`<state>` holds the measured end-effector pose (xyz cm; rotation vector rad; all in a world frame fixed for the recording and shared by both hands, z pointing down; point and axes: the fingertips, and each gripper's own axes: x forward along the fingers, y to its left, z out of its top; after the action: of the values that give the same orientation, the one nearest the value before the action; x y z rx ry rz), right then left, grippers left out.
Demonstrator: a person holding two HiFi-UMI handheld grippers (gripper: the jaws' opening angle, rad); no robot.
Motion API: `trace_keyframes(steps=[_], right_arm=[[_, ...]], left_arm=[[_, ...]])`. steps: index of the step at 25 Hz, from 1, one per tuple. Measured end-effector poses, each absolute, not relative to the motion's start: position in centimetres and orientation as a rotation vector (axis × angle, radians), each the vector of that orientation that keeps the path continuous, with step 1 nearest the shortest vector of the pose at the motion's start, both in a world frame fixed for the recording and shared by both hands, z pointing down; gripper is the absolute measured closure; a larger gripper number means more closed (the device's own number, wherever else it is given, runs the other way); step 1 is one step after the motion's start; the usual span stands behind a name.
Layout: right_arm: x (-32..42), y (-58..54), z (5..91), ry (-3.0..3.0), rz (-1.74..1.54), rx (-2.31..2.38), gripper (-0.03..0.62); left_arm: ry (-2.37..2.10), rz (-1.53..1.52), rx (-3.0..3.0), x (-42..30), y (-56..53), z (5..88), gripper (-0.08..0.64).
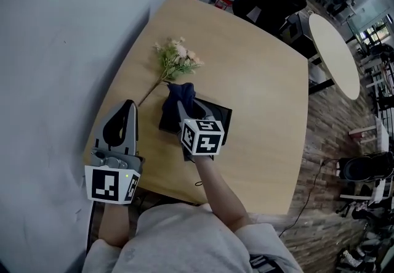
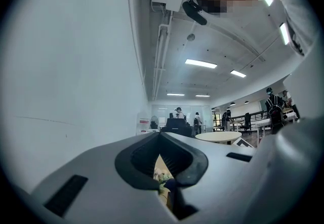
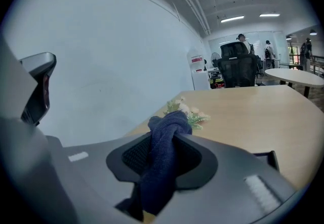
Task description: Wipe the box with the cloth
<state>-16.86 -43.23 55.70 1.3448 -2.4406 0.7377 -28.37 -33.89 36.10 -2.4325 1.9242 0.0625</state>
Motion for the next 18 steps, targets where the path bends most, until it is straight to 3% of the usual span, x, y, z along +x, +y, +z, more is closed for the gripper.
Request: trace_keyframes(steps=[10,18], right_arm=[[-20.3,-44.8,61.4,-2.223,0.529,1.18,0.468],[-15.8,-44.9,61.7,-2.177,0.581,1.235,0.469]], left_arm=[[1.934,0.04,-2.459,-29.5,-34.4,37.5,0.552],[1.877,0.069,-2.498,-27.7,-35.0,37.1,0.552]])
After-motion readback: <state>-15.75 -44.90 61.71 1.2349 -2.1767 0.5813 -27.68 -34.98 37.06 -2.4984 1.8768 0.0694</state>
